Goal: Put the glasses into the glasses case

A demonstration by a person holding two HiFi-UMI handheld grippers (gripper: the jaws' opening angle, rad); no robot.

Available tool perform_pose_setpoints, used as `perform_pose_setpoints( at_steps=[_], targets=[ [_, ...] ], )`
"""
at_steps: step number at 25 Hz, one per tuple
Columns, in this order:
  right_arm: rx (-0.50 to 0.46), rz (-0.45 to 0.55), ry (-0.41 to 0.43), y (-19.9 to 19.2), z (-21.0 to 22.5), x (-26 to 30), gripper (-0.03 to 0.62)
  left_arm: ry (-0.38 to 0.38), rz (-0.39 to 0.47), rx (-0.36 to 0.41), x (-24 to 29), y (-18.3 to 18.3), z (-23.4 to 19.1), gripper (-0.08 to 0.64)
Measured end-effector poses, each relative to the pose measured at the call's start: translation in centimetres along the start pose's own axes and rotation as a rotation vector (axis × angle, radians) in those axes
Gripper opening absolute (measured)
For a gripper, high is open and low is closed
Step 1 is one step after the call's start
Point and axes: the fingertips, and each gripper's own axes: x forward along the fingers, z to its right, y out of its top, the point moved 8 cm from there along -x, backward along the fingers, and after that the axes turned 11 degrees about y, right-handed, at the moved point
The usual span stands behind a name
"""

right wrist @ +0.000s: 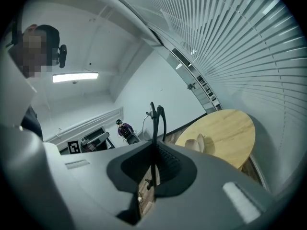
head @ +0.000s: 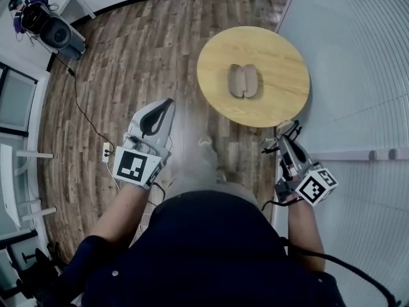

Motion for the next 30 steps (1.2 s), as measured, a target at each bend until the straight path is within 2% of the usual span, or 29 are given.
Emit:
perform_pose_setpoints(
  at_steps=[7,15,18,22,30],
  targets=[
    [-0.002,0.016,-0.039,0.0,1.1,0.1,0.023,-0.085,0.007,-0.007,4.1,-1.2,0.5,0.006],
    [0.005,-0.011,-0.078,3.5,3.3,3.7,0.023,-0.129,0.029,-0.036,12.1,-0.8,-0.6,0.006],
    [0.015,-0.029,-0.076,4.0,4.5,6.3,0.023,-0.16,0.029,-0.028,15.1,-1.0,-1.5,0.006],
    [0.022,-0.044,-0.067,5.5,5.6,10.4,0.023,-0.164,0.008,-0.033,18.9,-1.7,-4.0,0.006],
    [0.047,-0.086,-0.095,7.5,8.7,17.5,0.023,-0.215,-0.043,-0.046,25.4,-4.7,-7.2,0.006]
  ],
)
